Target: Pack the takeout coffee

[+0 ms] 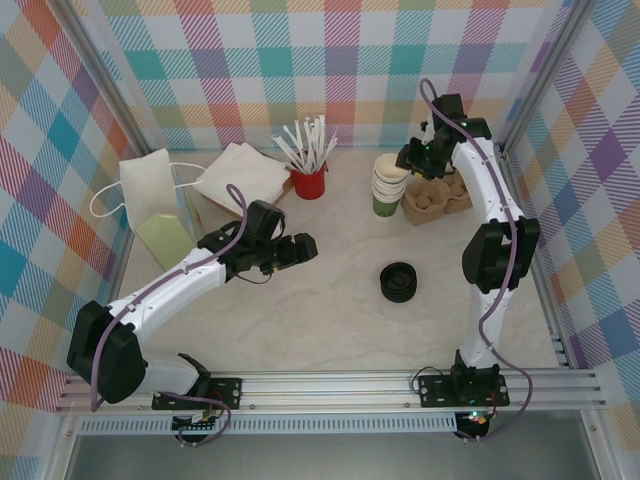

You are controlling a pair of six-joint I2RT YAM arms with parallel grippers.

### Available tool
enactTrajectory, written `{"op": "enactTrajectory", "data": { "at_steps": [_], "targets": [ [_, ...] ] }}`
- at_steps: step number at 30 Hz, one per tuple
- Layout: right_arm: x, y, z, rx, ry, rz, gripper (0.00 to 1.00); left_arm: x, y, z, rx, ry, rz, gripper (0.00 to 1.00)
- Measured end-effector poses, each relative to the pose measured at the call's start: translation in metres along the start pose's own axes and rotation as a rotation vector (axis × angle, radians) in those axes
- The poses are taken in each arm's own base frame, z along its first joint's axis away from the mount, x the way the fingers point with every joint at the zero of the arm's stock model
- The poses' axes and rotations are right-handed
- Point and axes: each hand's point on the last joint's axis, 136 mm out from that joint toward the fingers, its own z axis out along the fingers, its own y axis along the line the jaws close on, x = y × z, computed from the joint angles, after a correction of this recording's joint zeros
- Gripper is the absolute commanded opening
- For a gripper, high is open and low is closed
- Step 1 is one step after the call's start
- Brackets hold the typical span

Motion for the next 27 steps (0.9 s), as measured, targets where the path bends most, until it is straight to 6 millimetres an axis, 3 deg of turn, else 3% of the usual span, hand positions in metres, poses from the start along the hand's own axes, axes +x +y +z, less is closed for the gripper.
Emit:
{"op": "enactTrajectory", "data": {
  "at_steps": [3, 10, 20, 27],
  "targets": [
    [0.002, -0.001, 0.003, 0.012, 0.01, -0.001, 0.21, 0.0, 0.002, 0.002, -0.009, 0.002, -0.001, 0.83],
    [0.005, -0.003, 0.005, 0.03, 0.021, -0.006, 0.1, 0.0, 0.004, 0.002, -0.021, -0.002, -0.001, 0.84],
    [0.007, -0.001, 0.002, 0.036, 0.025, -0.025, 0.05, 0.0, 0.006, 0.001, -0.034, -0.005, -0.001, 0.84],
    [-0.007, 0.013, -0.028, 0.018, -0.036, -0.054, 0.05, -0.002, 0.009, -0.006, -0.047, -0.023, 0.002, 0.85]
  ]
}}
